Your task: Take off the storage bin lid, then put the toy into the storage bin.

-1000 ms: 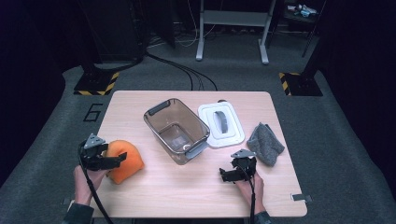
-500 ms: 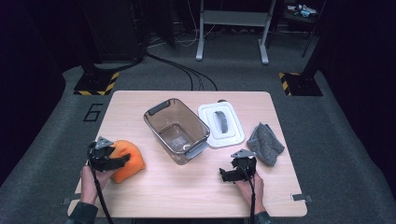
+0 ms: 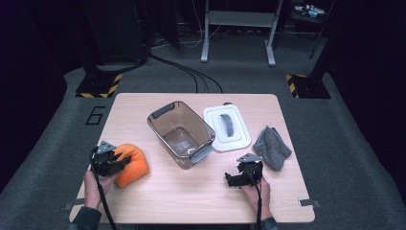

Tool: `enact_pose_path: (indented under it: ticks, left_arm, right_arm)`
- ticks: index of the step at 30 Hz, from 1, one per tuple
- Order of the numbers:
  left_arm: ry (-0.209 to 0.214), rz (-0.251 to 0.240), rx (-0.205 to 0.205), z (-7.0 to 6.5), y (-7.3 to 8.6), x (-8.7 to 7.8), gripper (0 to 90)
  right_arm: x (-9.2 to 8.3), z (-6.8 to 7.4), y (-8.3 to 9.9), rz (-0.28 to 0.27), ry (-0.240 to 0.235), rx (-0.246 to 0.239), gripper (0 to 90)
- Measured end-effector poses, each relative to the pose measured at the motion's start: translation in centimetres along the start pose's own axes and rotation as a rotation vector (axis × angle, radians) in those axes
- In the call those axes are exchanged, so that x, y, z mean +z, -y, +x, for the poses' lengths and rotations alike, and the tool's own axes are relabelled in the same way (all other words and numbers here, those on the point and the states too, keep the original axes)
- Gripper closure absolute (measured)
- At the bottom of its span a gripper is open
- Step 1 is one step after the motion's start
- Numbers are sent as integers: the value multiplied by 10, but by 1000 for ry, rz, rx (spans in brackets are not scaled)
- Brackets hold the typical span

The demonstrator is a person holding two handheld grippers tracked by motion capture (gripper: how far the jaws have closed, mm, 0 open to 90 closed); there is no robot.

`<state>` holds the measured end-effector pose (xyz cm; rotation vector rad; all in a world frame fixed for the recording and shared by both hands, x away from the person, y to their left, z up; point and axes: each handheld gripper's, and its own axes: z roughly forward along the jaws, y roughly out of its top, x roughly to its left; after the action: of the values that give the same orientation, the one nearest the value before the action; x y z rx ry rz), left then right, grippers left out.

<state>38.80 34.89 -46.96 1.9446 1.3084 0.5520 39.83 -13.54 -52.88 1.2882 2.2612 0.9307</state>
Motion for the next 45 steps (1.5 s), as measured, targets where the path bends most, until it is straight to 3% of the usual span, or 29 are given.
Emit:
enact_pose_path:
  ticks: [6, 26, 45]
  left_arm:
    - [13, -22, -15, 4, 0, -5, 691]
    - [-2, -47, 2, 5, -6, -17, 712]
    - [-16, -93, 37, 2, -35, -35, 714]
  right_arm:
    - [0, 0, 0, -4, -4, 1, 0]
    - [0, 0, 0, -5, -4, 1, 0]
    - [0, 0, 0, -7, -4, 0, 1]
